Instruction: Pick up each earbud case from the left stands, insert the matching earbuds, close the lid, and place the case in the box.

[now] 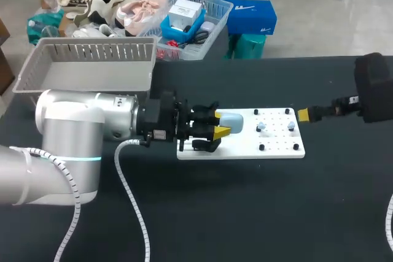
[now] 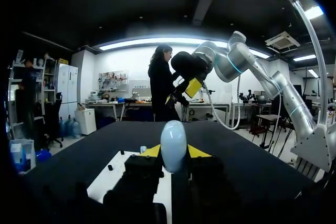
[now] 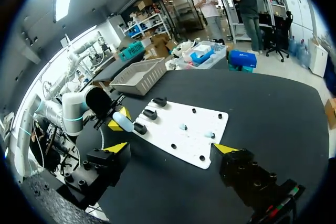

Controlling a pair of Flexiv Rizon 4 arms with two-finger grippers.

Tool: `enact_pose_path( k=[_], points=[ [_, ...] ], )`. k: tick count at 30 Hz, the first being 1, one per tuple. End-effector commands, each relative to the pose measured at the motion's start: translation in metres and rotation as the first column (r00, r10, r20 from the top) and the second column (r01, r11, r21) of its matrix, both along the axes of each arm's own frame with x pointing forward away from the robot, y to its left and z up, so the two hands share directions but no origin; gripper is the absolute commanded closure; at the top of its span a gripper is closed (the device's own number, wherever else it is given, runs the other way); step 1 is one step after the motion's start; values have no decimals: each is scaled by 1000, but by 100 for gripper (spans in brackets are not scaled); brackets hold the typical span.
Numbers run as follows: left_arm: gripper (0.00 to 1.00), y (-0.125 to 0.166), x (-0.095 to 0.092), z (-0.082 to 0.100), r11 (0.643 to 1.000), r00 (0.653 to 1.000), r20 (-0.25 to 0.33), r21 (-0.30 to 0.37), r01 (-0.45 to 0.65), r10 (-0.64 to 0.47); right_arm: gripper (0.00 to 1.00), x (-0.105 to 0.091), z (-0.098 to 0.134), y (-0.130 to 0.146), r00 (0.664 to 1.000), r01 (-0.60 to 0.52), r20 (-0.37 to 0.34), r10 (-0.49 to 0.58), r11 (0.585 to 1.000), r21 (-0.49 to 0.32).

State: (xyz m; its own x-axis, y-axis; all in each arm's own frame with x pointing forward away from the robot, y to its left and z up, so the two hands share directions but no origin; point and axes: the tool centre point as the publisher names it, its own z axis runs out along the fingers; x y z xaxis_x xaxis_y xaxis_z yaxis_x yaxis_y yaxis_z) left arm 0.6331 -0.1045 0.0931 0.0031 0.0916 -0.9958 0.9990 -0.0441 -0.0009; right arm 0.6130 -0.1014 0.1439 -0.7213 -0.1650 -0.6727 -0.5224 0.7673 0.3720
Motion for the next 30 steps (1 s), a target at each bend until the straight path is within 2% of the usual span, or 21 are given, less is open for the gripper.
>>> enact_pose_path(
  k=[1,4,12,17,30],
  points=[
    [100,-1,0,-1,1000,1000,2,0,-4,4,0,-10,-6,21,1000,-19,-7,19,999,-26],
    [100,-1,0,-1,1000,1000,2,0,-4,4,0,-17,-12,36,999,-47,-18,46,998,-44],
    [100,-1,0,-1,1000,1000,2,0,-4,4,0,-34,-14,56,997,-73,-22,73,997,-30],
    [100,-1,0,-1,1000,1000,2,0,-4,4,0,-37,-19,60,999,-40,-30,40,999,-31],
    [100,-1,0,-1,1000,1000,2,0,-4,4,0,-37,-19,60,999,-40,-30,40,999,-31]
  ],
)
